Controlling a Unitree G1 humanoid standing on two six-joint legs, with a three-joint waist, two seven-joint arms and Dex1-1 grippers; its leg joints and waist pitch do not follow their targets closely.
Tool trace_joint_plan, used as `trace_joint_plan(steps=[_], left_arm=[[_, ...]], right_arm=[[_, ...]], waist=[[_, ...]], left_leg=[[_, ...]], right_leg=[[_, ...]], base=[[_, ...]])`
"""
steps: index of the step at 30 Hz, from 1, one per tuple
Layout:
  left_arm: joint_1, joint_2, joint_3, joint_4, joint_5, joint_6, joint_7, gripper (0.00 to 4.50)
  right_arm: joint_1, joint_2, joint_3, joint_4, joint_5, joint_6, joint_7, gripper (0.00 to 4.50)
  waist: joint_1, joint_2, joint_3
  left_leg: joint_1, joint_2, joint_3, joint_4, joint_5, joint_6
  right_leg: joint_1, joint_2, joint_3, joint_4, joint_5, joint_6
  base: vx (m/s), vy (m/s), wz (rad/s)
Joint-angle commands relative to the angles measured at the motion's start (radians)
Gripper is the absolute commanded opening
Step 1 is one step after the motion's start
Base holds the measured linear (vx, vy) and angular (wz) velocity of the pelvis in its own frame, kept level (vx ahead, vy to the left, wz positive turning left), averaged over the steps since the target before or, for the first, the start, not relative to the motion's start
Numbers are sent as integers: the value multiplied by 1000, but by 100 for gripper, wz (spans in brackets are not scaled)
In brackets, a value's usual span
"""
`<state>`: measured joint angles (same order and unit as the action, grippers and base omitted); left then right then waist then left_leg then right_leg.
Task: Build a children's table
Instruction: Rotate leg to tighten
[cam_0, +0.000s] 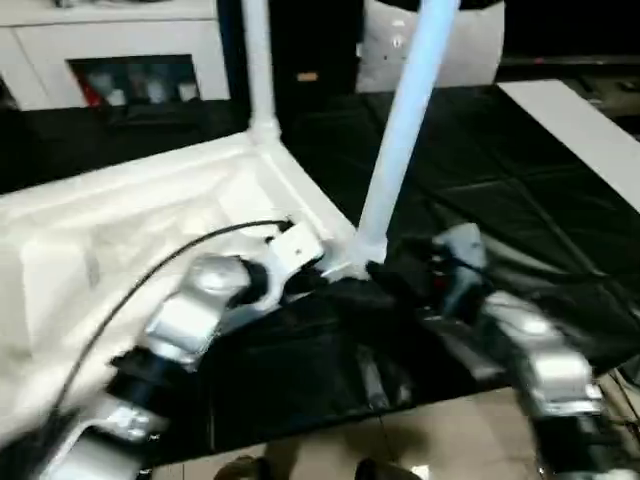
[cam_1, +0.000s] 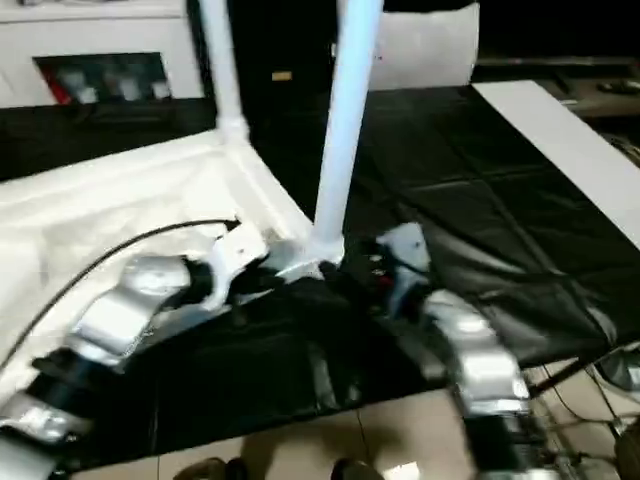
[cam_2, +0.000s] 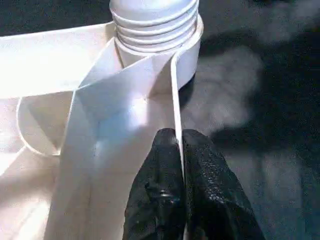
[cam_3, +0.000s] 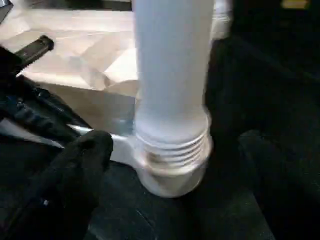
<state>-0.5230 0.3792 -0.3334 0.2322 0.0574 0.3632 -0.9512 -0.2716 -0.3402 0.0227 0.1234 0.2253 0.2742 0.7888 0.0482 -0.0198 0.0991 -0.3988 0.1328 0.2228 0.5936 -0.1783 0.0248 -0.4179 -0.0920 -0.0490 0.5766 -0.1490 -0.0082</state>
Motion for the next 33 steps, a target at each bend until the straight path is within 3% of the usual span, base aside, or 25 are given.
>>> trace_joint_plan(steps=[1, 3, 7, 10, 12, 13, 14, 15, 17, 19, 26, 27, 33], left_arm=[[7, 30, -68, -15, -13, -56, -120, 0], [8, 48, -78, -14, -19, -79, -161, 0], [9, 80, -92, -9, -42, -119, -240, 0], [9, 99, -96, -1, -57, -160, -296, 0], [8, 109, -99, 2, -61, -173, -322, 0], [8, 116, -104, 0, -61, -178, -333, 0], [8, 120, -107, -1, -59, -180, -337, 0], [6, 127, -116, 1, -48, -194, -341, 0], [9, 133, -125, -1, -48, -207, -359, 0], [12, 133, -127, -7, -52, -205, -366, 0], [13, 134, -129, -9, -51, -214, -373, 0], [12, 135, -130, -7, -47, -217, -371, 0], [11, 138, -135, 1, -38, -221, -371, 0]], right_arm=[[6, -72, 40, -27, -3, -12, 115, 441], [4, -104, 59, -27, -15, -26, 152, 441], [-12, -156, 105, -13, -34, -54, 239, 441], [-26, -176, 133, 13, -30, -77, 324, 441], [-38, -178, 143, 32, -23, -82, 351, 414], [-47, -177, 150, 42, -16, -80, 367, 405], [-52, -177, 153, 47, -13, -79, 374, 403], [-64, -178, 165, 59, -4, -72, 397, 394], [-75, -178, 178, 69, 3, -71, 422, 368], [-82, -176, 188, 74, 6, -68, 440, 351], [-92, -168, 203, 90, 2, -79, 475, 306], [-93, -166, 203, 93, 3, -81, 479, 285], [-85, -172, 217, 95, 11, -82, 497, 272]], waist=[[0, 7, -68], [4, 7, -65], [5, 6, -65], [7, 5, -65], [8, 5, -65], [8, -2, -65], [8, 1, -66], [7, -8, -65], [8, -4, -65], [7, -9, -67], [12, -7, -70], [13, -7, -70], [14, -7, -73]], left_leg=[[48, 103, -58, -87, -321, -2], [51, 104, -56, -90, -345, -17], [45, 104, -62, -90, -376, -34], [48, 105, -61, -89, -385, -31], [50, 106, -60, -89, -382, -34], [48, 106, -61, -88, -373, -30], [47, 106, -62, -88, -371, -29], [46, 107, -61, -89, -364, -24], [47, 108, -60, -88, -357, -22], [45, 107, -58, -87, -344, -19], [45, 107, -55, -84, -297, -4], [45, 106, -54, -83, -292, 0], [44, 107, -54, -82, -287, 3]], right_leg=[[33, -70, 48, -70, -343, -198], [27, -70, 50, -70, -347, -198], [32, -76, 50, -70, -381, -192], [28, -78, 53, -70, -378, -201], [27, -77, 53, -70, -371, -208], [29, -79, 53, -68, -371, -211], [30, -80, 52, -66, -373, -214], [29, -80, 52, -67, -380, -210], [28, -80, 53, -66, -378, -211], [31, -80, 53, -64, -364, -217], [33, -79, 53, -58, -313, -232], [33, -79, 53, -58, -309, -233], [35, -79, 51, -56, -317, -235]], base=[[0, 0, 0], [0, 0, 0], [0, 0, 0], [0, 0, 0], [0, 0, 0], [0, 0, 0], [0, 0, 0], [0, 0, 0], [0, 0, 0], [0, 0, 0], [0, 0, 0], [0, 0, 0], [0, 0, 0]])
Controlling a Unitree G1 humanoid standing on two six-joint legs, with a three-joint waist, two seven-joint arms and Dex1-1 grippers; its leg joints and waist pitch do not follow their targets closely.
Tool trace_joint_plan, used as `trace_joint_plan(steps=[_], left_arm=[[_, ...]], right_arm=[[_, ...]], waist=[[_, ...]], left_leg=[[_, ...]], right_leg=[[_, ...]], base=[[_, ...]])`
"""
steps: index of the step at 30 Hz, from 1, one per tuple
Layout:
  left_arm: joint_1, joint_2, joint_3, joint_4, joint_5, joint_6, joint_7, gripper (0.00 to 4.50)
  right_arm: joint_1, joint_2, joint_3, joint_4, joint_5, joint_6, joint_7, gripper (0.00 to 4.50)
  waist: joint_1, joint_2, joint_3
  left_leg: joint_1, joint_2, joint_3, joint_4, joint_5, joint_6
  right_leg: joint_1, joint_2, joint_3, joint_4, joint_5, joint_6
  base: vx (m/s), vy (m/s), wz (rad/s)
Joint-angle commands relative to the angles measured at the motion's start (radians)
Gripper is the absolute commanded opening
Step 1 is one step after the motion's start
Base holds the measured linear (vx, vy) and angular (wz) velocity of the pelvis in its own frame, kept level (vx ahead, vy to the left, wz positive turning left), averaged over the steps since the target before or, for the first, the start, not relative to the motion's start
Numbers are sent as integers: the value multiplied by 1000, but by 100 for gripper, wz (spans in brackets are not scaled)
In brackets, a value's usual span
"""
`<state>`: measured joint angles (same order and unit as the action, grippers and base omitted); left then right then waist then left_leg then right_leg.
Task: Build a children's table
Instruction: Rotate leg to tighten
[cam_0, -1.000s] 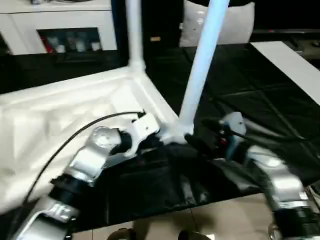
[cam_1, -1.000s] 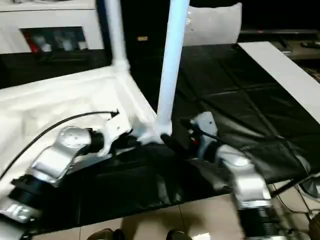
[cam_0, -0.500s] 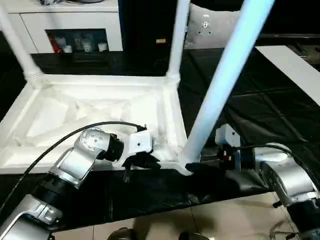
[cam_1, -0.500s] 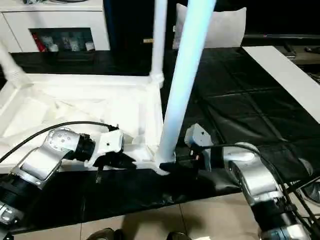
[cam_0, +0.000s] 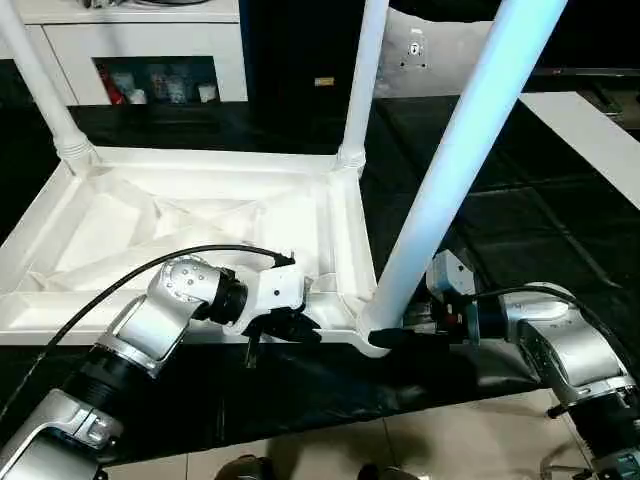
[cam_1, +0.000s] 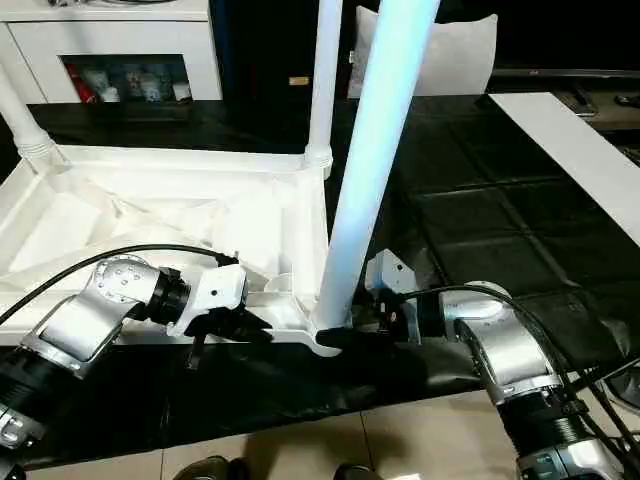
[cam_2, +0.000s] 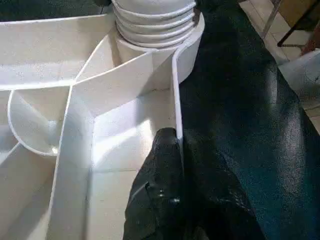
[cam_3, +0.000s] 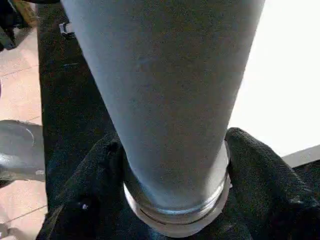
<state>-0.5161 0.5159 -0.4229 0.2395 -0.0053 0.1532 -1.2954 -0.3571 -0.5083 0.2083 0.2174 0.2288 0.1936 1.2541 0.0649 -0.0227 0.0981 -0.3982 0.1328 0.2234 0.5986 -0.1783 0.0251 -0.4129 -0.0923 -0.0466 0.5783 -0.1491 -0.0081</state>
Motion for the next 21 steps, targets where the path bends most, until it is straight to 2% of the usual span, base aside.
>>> trace_joint_plan(steps=[1, 7, 9, 10, 13, 15, 16, 17, 18, 19, 20, 21], left_arm=[[4, 1, -46, -6, 25, -10, -28, 0], [10, -4, -41, -12, 24, 23, -17, 0], [16, -33, -15, -32, 11, 113, 42, 0], [17, -49, 0, -39, 1, 150, 73, 0], [12, -107, 43, -59, -14, 241, 175, 0], [6, -158, 75, -73, -11, 312, 265, 0], [-3, -225, 119, -79, -7, 381, 378, 0], [-3, -225, 119, -79, -7, 381, 378, 0], [-7, -261, 140, -84, -3, 412, 433, 0], [-10, -282, 151, -86, -1, 429, 464, 0], [-17, -317, 168, -88, 5, 453, 512, 0], [-22, -341, 180, -90, 8, 470, 544, 0]], right_arm=[[2, -5, 33, 0, 8, -1, 33, 272], [25, 5, 30, -15, 23, 45, 28, 272], [42, 53, 5, -35, 60, 148, -46, 272], [46, 75, -4, -41, 69, 186, -83, 272], [56, 138, -6, -55, 57, 244, -196, 270], [59, 203, -17, -58, 48, 271, -300, 269], [60, 291, -38, -61, 52, 299, -416, 269], [60, 291, -38, -61, 52, 299, -416, 269], [59, 335, -46, -61, 49, 307, -471, 269], [58, 361, -51, -62, 44, 312, -499, 267], [54, 407, -60, -55, 39, 316, -554, 267], [51, 438, -67, -51, 37, 320, -592, 265]], waist=[[-4, -5, -71], [-4, -3, -72], [-7, -3, -68], [-8, -4, -64], [-15, -6, -61], [-24, -8, -57], [-34, -8, -53], [-41, -9, -53], [-47, -9, -53], [-56, -7, -52], [-65, -3, -51], [-74, 3, -50]], left_leg=[[44, 107, -55, -88, -292, 0], [47, 108, -58, -90, -323, -20], [48, 108, -57, -92, -352, -30], [49, 107, -62, -94, -380, -42], [56, 105, -70, -93, -446, -76], [61, 101, -79, -88, -502, -94], [60, 99, -85, -88, -529, -107], [59, 98, -89, -88, -547, -114], [57, 97, -95, -89, -564, -118], [52, 98, -99, -95, -596, -125], [59, 98, -100, -98, -634, -133], [59, 99, -105, -104, -678, -141]], right_leg=[[30, -78, 49, -58, -324, -233], [29, -78, 49, -61, -360, -224], [27, -79, 52, -65, -388, -225], [27, -81, 50, -68, -437, -216], [20, -82, 49, -76, -544, -185], [11, -87, 44, -91, -657, -140], [7, -86, 38, -96, -690, -126], [8, -85, 33, -99, -711, -112], [11, -85, 25, -99, -728, -96], [16, -83, 18, -102, -735, -77], [14, -79, 14, -102, -696, -79], [17, -75, 5, -102, -657, -84]], base=[[0, 0, 0], [0, 0, 0], [0, 0, 0], [0, 0, 0], [0, 0, 0], [-26, 6, -2], [-52, 12, -4], [-52, 23, -10], [0, 0, 0], [0, 0, 0], [0, 0, 0], [0, 0, 0]])
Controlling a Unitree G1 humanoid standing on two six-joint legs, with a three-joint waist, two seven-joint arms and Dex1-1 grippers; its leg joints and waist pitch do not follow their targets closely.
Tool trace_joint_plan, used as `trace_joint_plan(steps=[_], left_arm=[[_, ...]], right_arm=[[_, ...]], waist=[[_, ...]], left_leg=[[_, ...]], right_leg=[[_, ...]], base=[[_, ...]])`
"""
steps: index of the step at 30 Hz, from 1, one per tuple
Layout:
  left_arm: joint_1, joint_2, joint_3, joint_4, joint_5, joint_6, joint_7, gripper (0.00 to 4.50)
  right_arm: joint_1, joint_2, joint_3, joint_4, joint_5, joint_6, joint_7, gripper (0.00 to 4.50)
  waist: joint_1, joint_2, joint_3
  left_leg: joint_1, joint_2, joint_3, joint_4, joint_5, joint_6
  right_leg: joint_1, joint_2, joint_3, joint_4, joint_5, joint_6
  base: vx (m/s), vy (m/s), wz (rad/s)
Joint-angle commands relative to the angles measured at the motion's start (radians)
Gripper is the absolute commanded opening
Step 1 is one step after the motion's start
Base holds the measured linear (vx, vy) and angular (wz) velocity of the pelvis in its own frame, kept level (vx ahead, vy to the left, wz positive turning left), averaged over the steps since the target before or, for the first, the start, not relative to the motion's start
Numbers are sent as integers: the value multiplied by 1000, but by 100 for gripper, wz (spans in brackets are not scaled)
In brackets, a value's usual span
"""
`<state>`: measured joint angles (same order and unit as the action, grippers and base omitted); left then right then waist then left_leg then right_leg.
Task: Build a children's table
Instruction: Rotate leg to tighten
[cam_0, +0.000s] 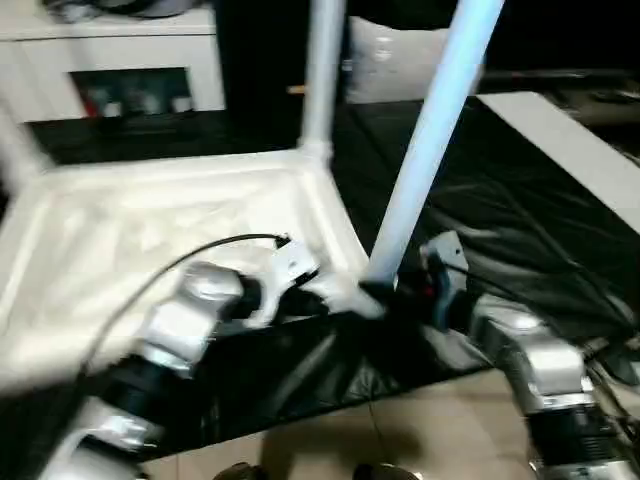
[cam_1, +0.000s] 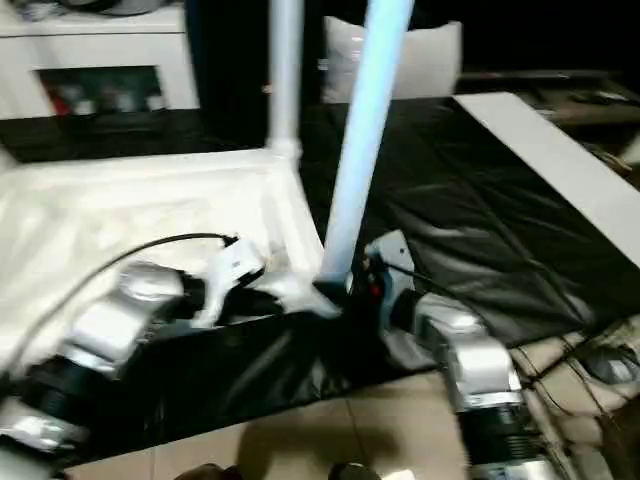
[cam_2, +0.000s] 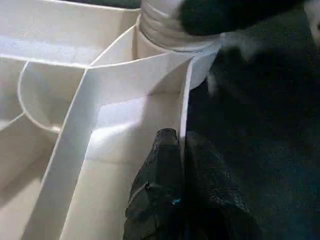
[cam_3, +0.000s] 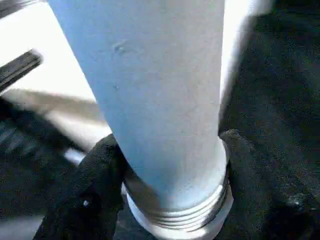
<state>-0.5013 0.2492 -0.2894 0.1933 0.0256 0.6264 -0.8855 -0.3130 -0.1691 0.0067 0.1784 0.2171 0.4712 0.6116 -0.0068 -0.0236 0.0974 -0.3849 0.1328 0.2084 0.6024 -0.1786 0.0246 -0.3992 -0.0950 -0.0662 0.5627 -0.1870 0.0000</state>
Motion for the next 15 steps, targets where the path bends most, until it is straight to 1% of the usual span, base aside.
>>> trace_joint_plan(steps=[1, 2, 3, 4, 5, 6, 7, 8, 9, 10, 11, 12, 13, 14, 15], left_arm=[[-42, -94, 56, -40, -19, 2, 164, 0], [-58, -149, 80, -28, -10, 12, 245, 0], [-66, -173, 88, -21, -3, 9, 284, 0], [-73, -197, 90, -17, 8, 6, 324, 0], [-73, -197, 90, -17, 8, 6, 324, 0], [-76, -209, 83, -18, 16, 8, 336, 0], [-76, -224, 70, -21, 27, 7, 346, 0], [-76, -224, 70, -21, 27, 7, 346, 0], [-76, -223, 63, -24, 35, 9, 344, 0], [-74, -205, 52, -21, 45, -3, 331, 0], [-74, -200, 48, -21, 49, -4, 328, 0], [-73, -179, 41, -19, 55, -15, 315, 0], [-71, -163, 36, -17, 61, -23, 305, 0], [-70, -138, 31, -12, 65, -40, 284, 0], [-70, -136, 30, -12, 65, -41, 282, 0]], right_arm=[[2, 121, 130, -5, 46, 42, 22, 265], [-15, 184, 113, 25, 31, 38, -69, 265], [-26, 209, 106, 47, 18, 30, -115, 265], [-39, 233, 99, 72, -4, 7, -171, 265], [-39, 233, 99, 72, -4, 7, -171, 265], [-46, 246, 95, 91, -20, -16, -205, 265], [-50, 263, 77, 115, -12, -35, -220, 321], [-50, 263, 77, 115, -12, -35, -220, 335], [-50, 270, 67, 118, -11, -42, -225, 335], [-45, 270, 54, 117, -8, -47, -225, 350], [-44, 271, 49, 115, -9, -48, -227, 368], [-39, 262, 45, 109, -16, -60, -224, 384], [-34, 254, 39, 103, -24, -71, -220, 384], [-27, 236, 36, 91, -31, -85, -205, 388], [-26, 234, 36, 89, -32, -87, -204, 399]], waist=[[-11, 7, -46], [-17, 5, -45], [-24, 7, -42], [-24, 7, -42], [-26, 9, -40], [-18, 13, -39], [-4, 15, -43], [-8, 0, -47], [0, -27, -48], [9, -30, -35], [16, -26, -35], [14, 8, -24], [-19, 31, -30], [-24, 45, -30], [-7, 66, -37]], left_leg=[[41, 101, -95, -121, -726, -150], [36, 102, -94, -128, -745, -154], [38, 101, -88, -145, -797, -161], [38, 101, -88, -145, -797, -161], [33, 102, -76, -160, -809, -161], [21, 106, -60, -189, -816, -158], [21, 105, -39, -210, -800, -159], [31, 95, -33, -194, -757, -145], [93, 52, -37, -75, -593, -97], [70, 43, -73, 9, -301, -23], [29, 51, -86, -10, -205, -9], [21, 84, -106, -63, -293, -36], [-2, 116, -131, -123, -536, -92], [-9, 129, -145, -167, -695, -123], [7, 131, -124, -217, -891, -179]], right_leg=[[12, -66, 14, -82, -585, -89], [16, -63, 11, -78, -566, -90], [16, -51, -3, -71, -552, -88], [16, -51, -3, -71, -552, -88], [23, -42, -8, -55, -534, -88], [36, -29, -8, -21, -486, -92], [39, -22, 1, 13, -414, -105], [29, -28, 14, -7, -427, -97], [-42, -97, 46, -122, -661, -64], [-9, -188, 77, -176, -858, -24], [35, -191, 76, -154, -842, -24], [48, -141, 15, -140, -773, -46], [68, -66, -35, -75, -544, -46], [84, -38, -45, -17, -401, -53], [68, -2, -59, 74, -92, -104]], base=[[-37, 60, -15], [0, 0, 0], [0, 0, 0], [0, 0, 0], [0, 0, 0], [0, 0, 0], [0, 0, 0], [0, 0, 0], [6, -50, 2], [6, -50, 2], [59, 5, -24], [76, 67, -47], [76, 67, -47], [-5, 64, -39], [0, 0, 0]])
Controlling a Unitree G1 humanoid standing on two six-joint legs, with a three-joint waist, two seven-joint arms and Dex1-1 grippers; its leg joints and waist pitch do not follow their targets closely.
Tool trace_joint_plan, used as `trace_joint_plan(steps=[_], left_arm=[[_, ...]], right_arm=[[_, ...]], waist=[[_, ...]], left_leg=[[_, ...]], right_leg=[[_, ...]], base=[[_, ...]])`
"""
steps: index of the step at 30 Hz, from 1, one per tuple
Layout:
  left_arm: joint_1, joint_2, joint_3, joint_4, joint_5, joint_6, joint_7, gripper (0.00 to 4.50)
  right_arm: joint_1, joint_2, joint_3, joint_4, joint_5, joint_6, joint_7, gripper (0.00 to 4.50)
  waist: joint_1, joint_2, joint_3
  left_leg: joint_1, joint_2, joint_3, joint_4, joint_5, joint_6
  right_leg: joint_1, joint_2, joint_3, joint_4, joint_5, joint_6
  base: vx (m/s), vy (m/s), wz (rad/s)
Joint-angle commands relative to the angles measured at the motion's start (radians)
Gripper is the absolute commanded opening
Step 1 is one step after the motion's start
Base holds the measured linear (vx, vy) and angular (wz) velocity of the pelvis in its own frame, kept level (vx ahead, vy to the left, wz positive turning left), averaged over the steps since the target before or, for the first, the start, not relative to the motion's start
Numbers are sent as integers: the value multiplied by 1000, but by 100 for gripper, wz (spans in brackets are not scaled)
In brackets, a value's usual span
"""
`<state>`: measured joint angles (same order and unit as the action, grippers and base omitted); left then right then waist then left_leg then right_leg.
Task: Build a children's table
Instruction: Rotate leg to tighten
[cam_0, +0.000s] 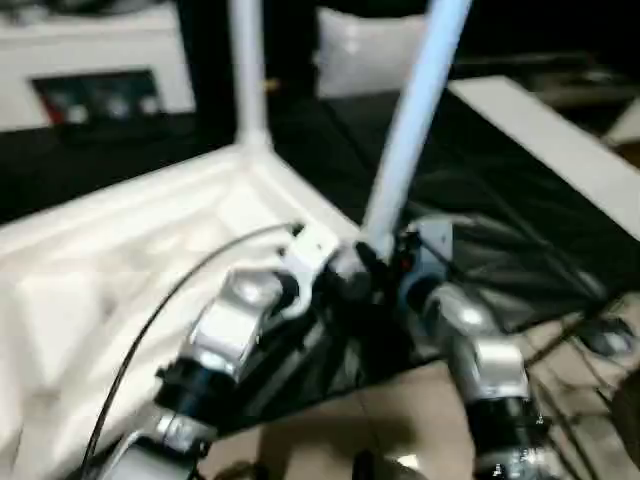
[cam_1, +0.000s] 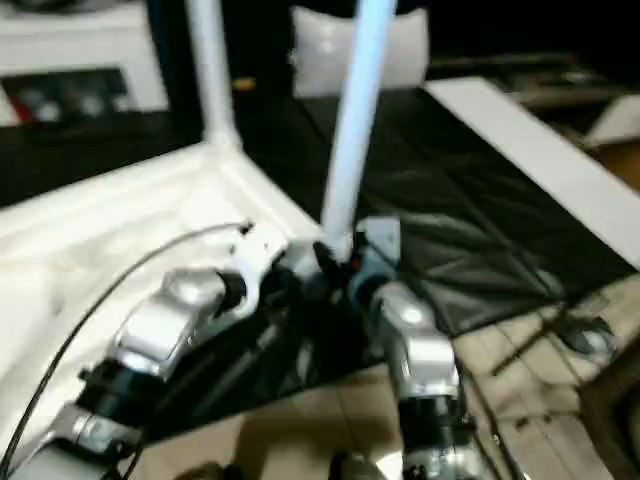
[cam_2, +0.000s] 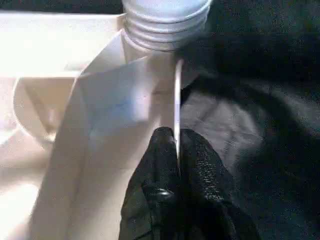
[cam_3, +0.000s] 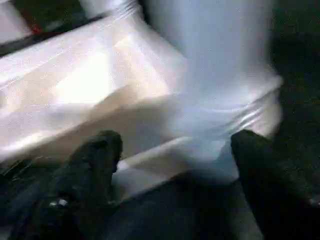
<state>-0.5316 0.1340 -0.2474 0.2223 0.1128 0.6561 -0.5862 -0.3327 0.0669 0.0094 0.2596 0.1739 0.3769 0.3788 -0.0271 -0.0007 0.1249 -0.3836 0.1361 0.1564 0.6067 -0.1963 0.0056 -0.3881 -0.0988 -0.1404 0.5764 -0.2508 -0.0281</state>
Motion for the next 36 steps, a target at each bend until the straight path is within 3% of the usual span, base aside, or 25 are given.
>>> trace_joint_plan(steps=[1, 2, 3, 4, 5, 6, 7, 8, 10, 13, 15, 19, 22, 24, 27, 30, 36], left_arm=[[-38, -11, -13, -38, -19, -78, -25, 0], [-36, 5, -18, -32, -17, -96, -41, 0], [-34, 20, -23, -30, -17, -102, -58, 0], [-28, 51, -34, -25, -20, -127, -97, 0], [-27, 53, -36, -25, -20, -129, -101, 0], [-27, 53, -36, -25, -20, -129, -101, 0], [-22, 81, -45, -20, -24, -141, -137, 0], [-21, 93, -51, -17, -25, -155, -152, 0], [-17, 126, -66, -9, -26, -172, -191, 0], [-13, 162, -81, 5, -27, -205, -245, 0], [-14, 187, -89, 27, -24, -237, -278, 0], [-31, 245, -103, 88, -8, -353, -333, 0], [-35, 264, -108, 101, -12, -383, -359, 0], [-29, 321, -124, 106, -33, -464, -471, 0], [-22, 352, -135, 115, -50, -524, -551, 0], [-20, 365, -142, 119, -80, -555, -622, 0], [-30, 387, -179, 132, -95, -613, -735, 0]], right_arm=[[-4, -10, 33, 5, 8, -3, 32, 413], [3, -30, 35, -2, 6, -20, 45, 423], [12, -51, 35, -14, 10, -33, 66, 428], [31, -92, 26, -45, 18, -51, 115, 433], [32, -95, 26, -48, 19, -53, 120, 442], [32, -95, 26, -48, 19, -53, 120, 442], [51, -143, 19, -83, 27, -64, 177, 442], [57, -161, 17, -96, 28, -67, 198, 442], [75, -218, 17, -133, 40, -64, 257, 442], [102, -294, 26, -180, 56, -60, 333, 442], [130, -353, 41, -220, 63, -55, 388, 442], [184, -411, 38, -292, 95, -12, 448, 442], [191, -416, 35, -301, 98, -8, 450, 442], [199, -429, 27, -323, 131, 17, 471, 442], [196, -456, 40, -336, 123, -15, 487, 442], [175, -475, 44, -335, 103, -62, 510, 442], [105, -554, 78, -283, 119, -75, 656, 442]], waist=[[2, 28, -62], [7, 4, -70], [12, -28, -88], [38, -34, -80], [51, -30, -79], [59, -23, -81], [65, -14, -87], [67, -11, -90], [72, -11, -97], [81, -13, -98], [87, -12, -97], [88, -12, -92], [85, -14, -85], [86, -13, -86], [89, -7, -87], [92, -7, -91], [102, -8, -97]], left_leg=[[13, 125, -64, -226, -889, -158], [53, 108, -53, -194, -814, -154], [45, 72, -39, -112, -595, -110], [35, 68, -29, -72, -383, -30], [30, 76, -33, -64, -315, -1], [7, 90, -34, -78, -228, 19], [4, 100, -28, -91, -190, 24], [7, 105, -21, -94, -179, 24], [5, 104, -15, -89, -128, 37], [3, 98, -7, -80, -63, 88], [8, 100, -6, -79, -88, 94], [13, 104, -8, -86, -163, 71], [16, 105, -11, -93, -240, 21], [19, 105, -12, -94, -254, 7], [26, 108, -10, -96, -261, -6], [24, 107, -7, -96, -238, -11], [25, 106, 2, -88, -174, 23]], right_leg=[[44, 2, 21, 63, 50, -85], [16, -27, 59, 22, -14, -102], [13, -92, 107, -55, -230, -123], [8, -137, 139, -97, -415, -123], [12, -150, 146, -105, -470, -123], [25, -134, 138, -90, -458, -133], [26, -105, 124, -71, -335, -148], [21, -89, 120, -58, -210, -178], [31, -81, 118, -38, -61, -220], [40, -82, 117, -29, 44, -251], [40, -80, 115, -37, 0, -246], [37, -79, 114, -51, -122, -220], [32, -84, 114, -64, -262, -191], [30, -85, 117, -68, -307, -167], [22, -83, 119, -67, -277, -171], [26, -82, 118, -54, -211, -193], [32, -83, 118, -41, -115, -229]], base=[[0, 0, 0], [75, -24, 15], [72, -69, 11], [72, -69, 11], [48, -85, 10], [54, -86, 2], [54, -86, 2], [60, -80, -3], [64, -61, -3], [21, -13, -1], [0, 0, 0], [0, 0, 0], [0, 0, 0], [0, 0, 0], [0, 0, 0], [0, 0, 0], [0, 0, 0]])
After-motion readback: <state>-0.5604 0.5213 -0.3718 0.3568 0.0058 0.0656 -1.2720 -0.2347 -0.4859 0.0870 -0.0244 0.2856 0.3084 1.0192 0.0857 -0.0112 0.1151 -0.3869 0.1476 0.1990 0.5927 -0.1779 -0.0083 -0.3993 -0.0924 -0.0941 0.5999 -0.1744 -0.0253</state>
